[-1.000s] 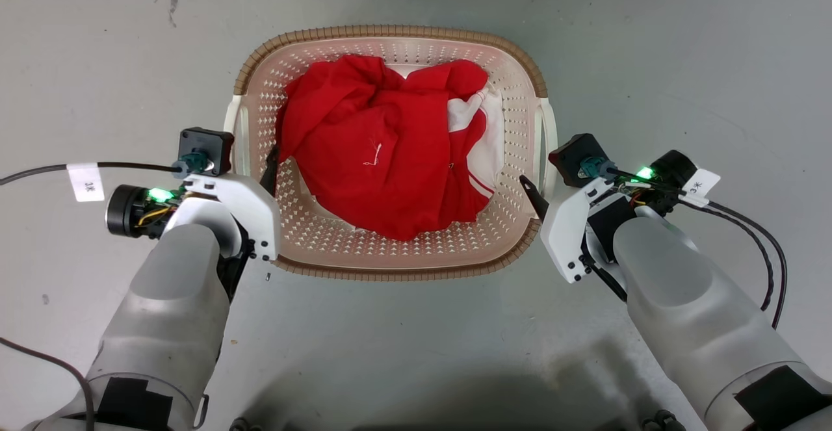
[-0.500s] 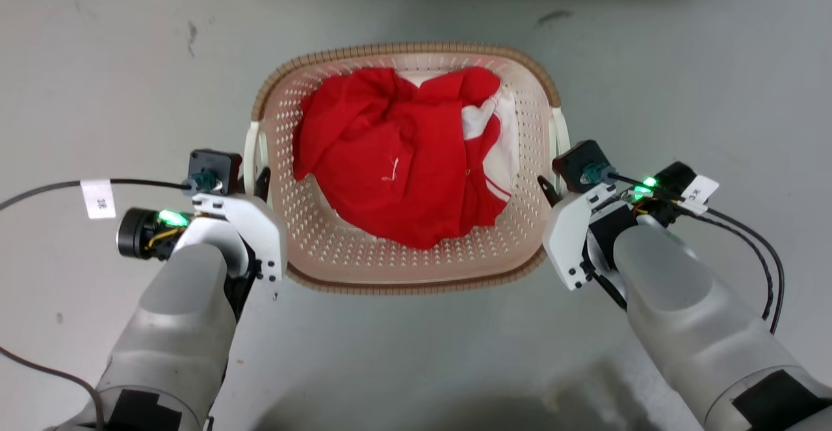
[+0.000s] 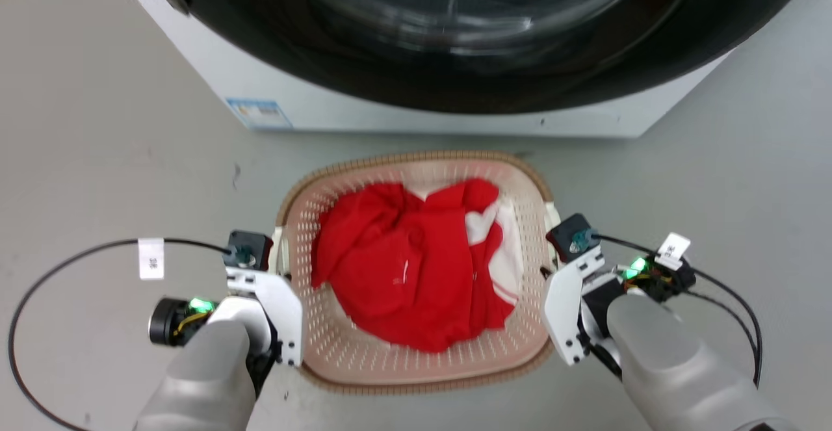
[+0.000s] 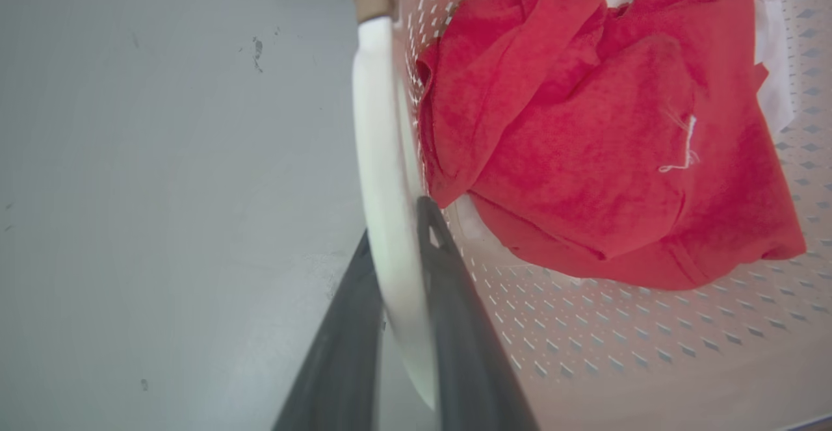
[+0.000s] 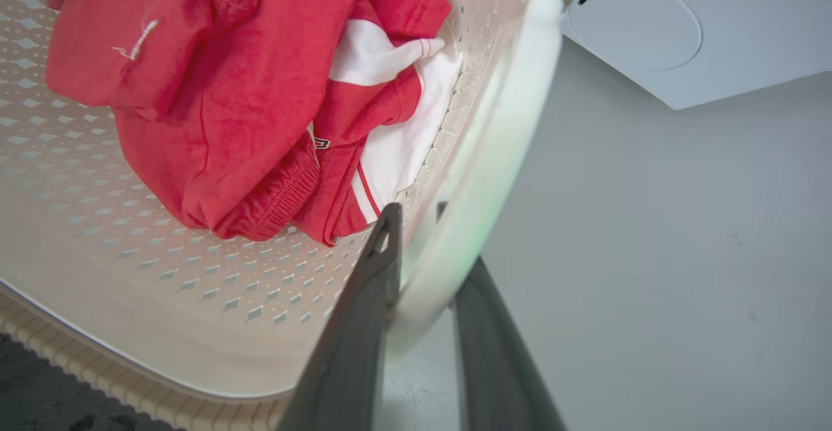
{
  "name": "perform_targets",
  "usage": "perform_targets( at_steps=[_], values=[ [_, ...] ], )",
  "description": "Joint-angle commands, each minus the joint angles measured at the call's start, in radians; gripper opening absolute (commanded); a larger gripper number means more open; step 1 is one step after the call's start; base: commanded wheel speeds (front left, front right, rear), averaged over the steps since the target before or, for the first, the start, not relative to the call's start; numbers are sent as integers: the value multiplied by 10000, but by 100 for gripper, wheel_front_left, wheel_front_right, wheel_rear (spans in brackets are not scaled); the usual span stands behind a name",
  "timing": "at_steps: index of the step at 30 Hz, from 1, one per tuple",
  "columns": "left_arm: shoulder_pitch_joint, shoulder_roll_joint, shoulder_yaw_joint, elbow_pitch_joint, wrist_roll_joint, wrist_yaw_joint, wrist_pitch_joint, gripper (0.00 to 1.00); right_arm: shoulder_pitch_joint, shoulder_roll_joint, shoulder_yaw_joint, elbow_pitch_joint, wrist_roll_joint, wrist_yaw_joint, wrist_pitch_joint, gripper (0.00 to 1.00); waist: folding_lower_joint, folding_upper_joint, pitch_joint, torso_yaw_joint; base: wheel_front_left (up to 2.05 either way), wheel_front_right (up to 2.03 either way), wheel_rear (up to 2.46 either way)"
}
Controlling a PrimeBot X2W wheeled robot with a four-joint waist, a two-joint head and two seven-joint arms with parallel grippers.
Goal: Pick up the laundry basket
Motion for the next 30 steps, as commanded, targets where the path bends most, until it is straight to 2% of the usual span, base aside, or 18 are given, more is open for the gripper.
perform_targets(
  at_steps=[1,8,20,30],
  values=[
    [224,-74,-154,-59,-112,-8,105,0,194,42,143,21,142,-3,86,0,1,-1,-867,-90,0,0,0],
    [869,-103,-857,-328,-807,-8,1015,0,650,45,653,175,820,-3,652,0,1,-1,-2061,-138,0,0,0],
    [1749,179,-2116,-893,-2112,-16,2220,0,1457,49,1833,132,2034,-2,1701,0,1,-1,-3903,-291,0,0,0],
    [1945,368,-2880,-1168,-2999,-18,2839,0,1626,-76,2751,-65,2877,3,2261,0,1,-1,-4507,-364,0,0,0]
  ],
)
